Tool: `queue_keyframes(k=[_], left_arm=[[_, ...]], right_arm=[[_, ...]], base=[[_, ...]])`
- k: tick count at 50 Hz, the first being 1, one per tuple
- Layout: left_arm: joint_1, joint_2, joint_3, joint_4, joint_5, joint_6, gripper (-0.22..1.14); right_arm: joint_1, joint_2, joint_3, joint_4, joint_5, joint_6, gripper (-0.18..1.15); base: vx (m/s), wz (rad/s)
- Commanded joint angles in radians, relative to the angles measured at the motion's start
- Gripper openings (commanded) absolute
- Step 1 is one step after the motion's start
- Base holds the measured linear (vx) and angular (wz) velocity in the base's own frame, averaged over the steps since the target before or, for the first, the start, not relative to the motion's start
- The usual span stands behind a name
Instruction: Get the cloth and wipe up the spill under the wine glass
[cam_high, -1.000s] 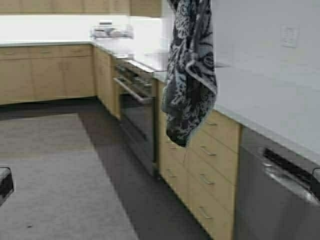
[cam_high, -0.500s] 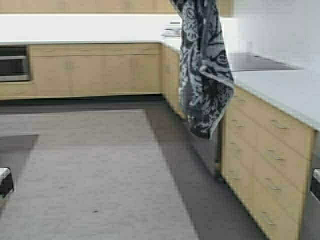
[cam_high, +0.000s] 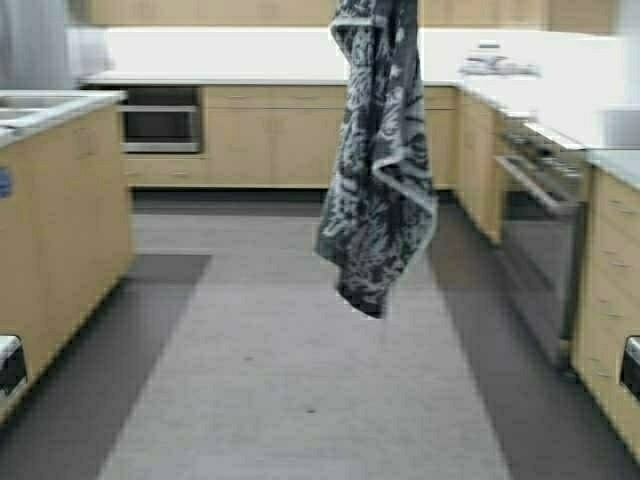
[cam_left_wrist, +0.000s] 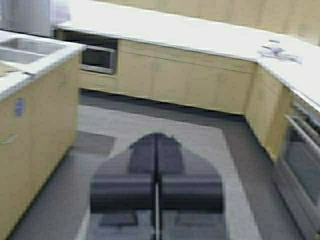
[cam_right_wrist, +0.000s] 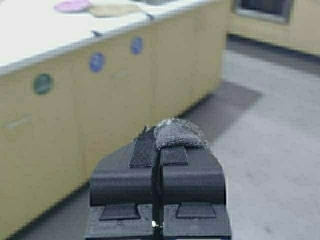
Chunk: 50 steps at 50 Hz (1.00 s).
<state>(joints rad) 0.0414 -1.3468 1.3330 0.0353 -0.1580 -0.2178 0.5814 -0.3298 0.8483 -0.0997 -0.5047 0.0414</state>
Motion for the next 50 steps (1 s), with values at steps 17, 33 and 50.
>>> queue_keyframes(k=[17,33,50], left_arm=[[0.002,0.006,-0.023,0.000,-0.006,0.000,0.02],[0.002,0.006,-0.021,-0.002,-0.006,0.000,0.02],[0.002,0.006,-0.020,0.000,-0.006,0.000,0.02]], right_arm=[[-0.003,-0.009,-0.011,0.003,-0.015,0.003,0.06],[-0.003,-0.009,-0.015,0.003,-0.015,0.005,0.06],[-0.003,-0.020,-0.017,0.003,-0.017,0.006,0.06]], base=[[-0.02,0.51],[0.00,0.46],[0.03,0.36]])
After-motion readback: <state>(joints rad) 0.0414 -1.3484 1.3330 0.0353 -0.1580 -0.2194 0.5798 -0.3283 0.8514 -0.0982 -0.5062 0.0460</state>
